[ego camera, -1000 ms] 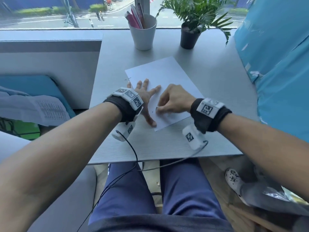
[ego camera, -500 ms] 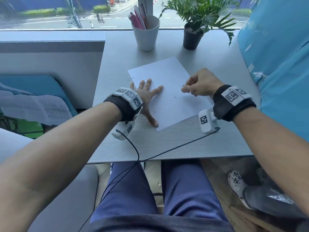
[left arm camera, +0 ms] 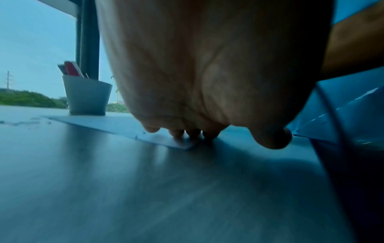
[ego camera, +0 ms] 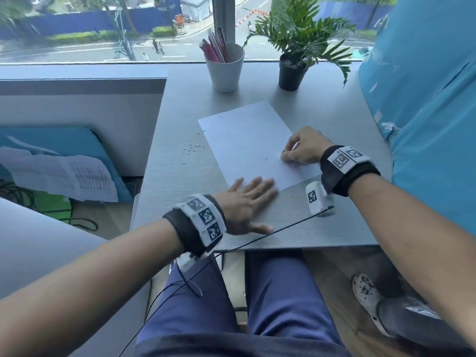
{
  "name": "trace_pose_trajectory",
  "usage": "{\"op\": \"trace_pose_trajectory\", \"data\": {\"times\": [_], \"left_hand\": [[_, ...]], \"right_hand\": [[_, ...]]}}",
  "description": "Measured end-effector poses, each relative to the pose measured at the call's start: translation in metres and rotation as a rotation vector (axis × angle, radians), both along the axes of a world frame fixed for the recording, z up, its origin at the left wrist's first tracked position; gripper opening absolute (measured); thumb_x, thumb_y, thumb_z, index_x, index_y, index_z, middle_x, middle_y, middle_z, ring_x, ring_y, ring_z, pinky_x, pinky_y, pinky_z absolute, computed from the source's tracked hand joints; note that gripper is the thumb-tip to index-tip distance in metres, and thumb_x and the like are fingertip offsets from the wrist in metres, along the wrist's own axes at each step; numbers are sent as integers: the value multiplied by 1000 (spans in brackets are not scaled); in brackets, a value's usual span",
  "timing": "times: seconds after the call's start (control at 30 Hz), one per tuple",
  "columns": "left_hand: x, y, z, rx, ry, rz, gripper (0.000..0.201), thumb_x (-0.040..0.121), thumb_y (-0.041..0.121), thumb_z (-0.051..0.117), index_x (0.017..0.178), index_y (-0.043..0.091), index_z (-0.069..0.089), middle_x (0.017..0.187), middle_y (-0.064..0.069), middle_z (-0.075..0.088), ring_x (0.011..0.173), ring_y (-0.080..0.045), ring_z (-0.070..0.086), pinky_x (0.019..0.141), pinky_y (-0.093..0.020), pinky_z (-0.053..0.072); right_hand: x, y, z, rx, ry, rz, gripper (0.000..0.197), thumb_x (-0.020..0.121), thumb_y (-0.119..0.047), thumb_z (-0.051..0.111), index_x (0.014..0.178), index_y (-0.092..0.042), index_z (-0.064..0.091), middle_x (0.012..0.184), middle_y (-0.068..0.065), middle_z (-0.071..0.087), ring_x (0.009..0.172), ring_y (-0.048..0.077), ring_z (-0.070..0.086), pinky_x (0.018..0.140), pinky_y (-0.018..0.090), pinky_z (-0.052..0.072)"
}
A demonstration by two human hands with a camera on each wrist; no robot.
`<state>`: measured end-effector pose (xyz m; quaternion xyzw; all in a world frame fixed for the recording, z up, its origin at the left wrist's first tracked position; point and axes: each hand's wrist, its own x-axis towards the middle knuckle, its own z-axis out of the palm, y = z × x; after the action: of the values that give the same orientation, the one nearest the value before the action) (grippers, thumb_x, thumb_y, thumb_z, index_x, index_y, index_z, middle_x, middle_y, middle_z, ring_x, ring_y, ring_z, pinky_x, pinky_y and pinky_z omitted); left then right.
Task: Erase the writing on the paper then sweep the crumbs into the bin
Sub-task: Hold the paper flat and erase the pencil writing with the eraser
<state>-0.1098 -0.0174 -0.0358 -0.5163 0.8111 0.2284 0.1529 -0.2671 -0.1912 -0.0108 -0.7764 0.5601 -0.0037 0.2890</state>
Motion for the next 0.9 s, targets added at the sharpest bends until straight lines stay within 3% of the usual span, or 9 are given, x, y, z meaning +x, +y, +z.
{"op": "trace_pose_trajectory", "data": {"times": [0.1, 0.27, 0.37, 0.43, 0.57, 0.63, 0.73, 0.83, 0.9], "left_hand": [[19, 14, -4, -3, 8, 150, 95, 88, 78, 22, 154, 25, -21, 158, 0, -32, 147, -19, -26, 122, -48, -11], [52, 6, 4, -70, -279, 462, 111, 83, 85, 15, 155, 7, -18, 161, -12, -25, 150, -28, -20, 121, -49, -12], [15, -20, 8, -142, -136, 268, 106, 87, 82, 21, 156, 11, -15, 162, -7, -24, 150, -24, -19, 122, -49, -10], [-15, -38, 8, -87, -56, 104, 99, 90, 78, 24, 157, 16, -13, 163, -4, -21, 151, -22, -17, 122, -49, -9], [-16, -60, -2, -37, 6, 78, 89, 94, 73, 27, 158, 24, -10, 164, 2, -17, 151, -18, -14, 122, -52, -6], [5, -57, -6, -48, 19, 142, 90, 93, 74, 26, 157, 25, -13, 164, 6, -20, 151, -14, -16, 122, -53, -4], [41, -50, -6, -74, -47, 338, 94, 91, 76, 23, 157, 21, -14, 163, 3, -21, 151, -13, -16, 122, -50, -7], [58, -46, -7, -96, -209, 594, 107, 85, 84, 16, 157, 11, -14, 164, -8, -20, 152, -23, -15, 120, -50, -13], [48, -46, -5, -137, -208, 598, 113, 82, 87, 16, 156, 6, -15, 162, -12, -22, 151, -27, -18, 120, -51, -13]], "right_hand": [[0, 0, 1, 18, -7, -8, 15, 77, -28, 79, 87, -17, 76, 86, -1, 72, 74, 12, 61, 69, 21, 44], [0, 1, 4, 22, -4, -17, 14, 78, -28, 78, 88, -18, 76, 84, -4, 68, 81, 12, 59, 72, 22, 40], [1, 1, 6, 29, 0, -18, 15, 76, -27, 79, 87, -17, 76, 75, -7, 66, 67, 6, 57, 65, 20, 42], [1, 1, 5, 21, 14, -18, 14, 76, -26, 79, 86, -17, 76, 75, -3, 68, 62, 6, 57, 64, 20, 43], [3, 1, 6, -6, 47, -9, 14, 76, -24, 78, 88, -15, 77, 86, 3, 69, 78, 15, 61, 68, 20, 41], [3, 1, 7, -5, 47, -6, 15, 78, -24, 77, 89, -14, 76, 84, 2, 66, 81, 16, 59, 67, 19, 40], [3, 2, 9, -2, 36, -2, 16, 79, -23, 75, 91, -11, 75, 84, 2, 67, 73, 13, 56, 56, 19, 38], [3, 3, 9, -4, 26, -4, 17, 80, -22, 74, 91, -9, 75, 88, 5, 68, 70, 11, 54, 51, 16, 37], [3, 2, 9, 1, 32, -7, 17, 80, -22, 73, 91, -9, 75, 85, 3, 66, 67, 9, 54, 50, 15, 37]]}}
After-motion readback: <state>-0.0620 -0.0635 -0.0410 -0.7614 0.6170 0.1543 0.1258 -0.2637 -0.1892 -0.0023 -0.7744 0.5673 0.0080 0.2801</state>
